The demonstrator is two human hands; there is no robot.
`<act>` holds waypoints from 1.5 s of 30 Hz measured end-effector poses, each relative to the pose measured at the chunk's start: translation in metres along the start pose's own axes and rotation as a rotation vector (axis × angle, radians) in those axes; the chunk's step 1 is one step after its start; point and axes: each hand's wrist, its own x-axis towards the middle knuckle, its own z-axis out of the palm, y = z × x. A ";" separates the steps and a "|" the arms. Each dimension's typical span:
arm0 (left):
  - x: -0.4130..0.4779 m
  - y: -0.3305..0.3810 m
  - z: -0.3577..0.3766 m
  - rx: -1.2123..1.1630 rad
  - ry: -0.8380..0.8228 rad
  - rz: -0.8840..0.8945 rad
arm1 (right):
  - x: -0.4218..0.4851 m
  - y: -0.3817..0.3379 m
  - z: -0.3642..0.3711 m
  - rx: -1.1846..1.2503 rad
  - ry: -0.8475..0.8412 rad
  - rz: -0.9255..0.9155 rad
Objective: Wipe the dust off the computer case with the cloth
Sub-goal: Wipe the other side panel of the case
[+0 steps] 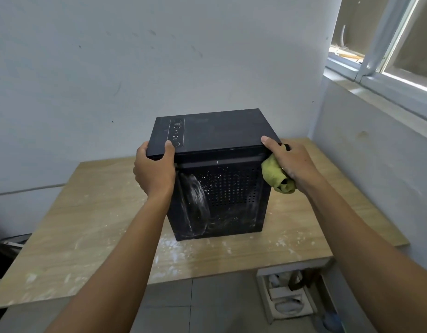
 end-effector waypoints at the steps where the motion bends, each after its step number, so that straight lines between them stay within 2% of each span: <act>1: 0.001 -0.001 -0.002 0.006 -0.024 0.028 | -0.002 0.001 0.002 -0.016 0.034 -0.021; 3: 0.006 -0.006 -0.007 0.048 -0.101 0.135 | -0.008 0.005 0.006 -0.029 0.173 -0.041; 5: 0.013 -0.011 -0.011 0.135 -0.176 0.315 | -0.017 0.004 0.007 0.035 0.288 -0.058; 8: 0.020 -0.010 -0.012 0.339 -0.237 0.639 | -0.031 0.001 0.008 0.118 0.291 -0.155; 10: 0.022 -0.004 -0.009 0.487 -0.302 0.816 | -0.039 -0.005 0.014 0.033 0.274 -0.271; 14: 0.020 0.008 0.000 0.692 -0.491 0.962 | -0.046 -0.009 0.031 -0.154 0.384 -0.551; 17: 0.021 0.012 0.009 0.760 -0.551 1.003 | -0.041 0.007 0.045 -0.214 0.479 -0.601; 21: 0.022 0.009 0.013 0.846 -0.551 1.047 | -0.046 0.026 0.067 -0.285 0.588 -0.461; 24: 0.022 0.007 0.014 0.870 -0.552 1.070 | -0.050 0.018 0.083 -0.264 0.610 -0.440; 27: 0.023 0.007 0.015 0.868 -0.566 1.076 | -0.057 0.005 0.102 -0.342 0.565 -0.459; 32: 0.023 0.007 0.013 0.847 -0.591 1.104 | -0.070 -0.003 0.124 -0.506 0.388 -0.568; 40: 0.023 0.008 0.012 0.866 -0.597 1.068 | -0.063 0.002 0.093 -0.535 0.411 -0.543; 45: 0.023 0.008 0.011 0.865 -0.588 1.074 | -0.048 0.015 0.044 -0.404 0.536 -0.375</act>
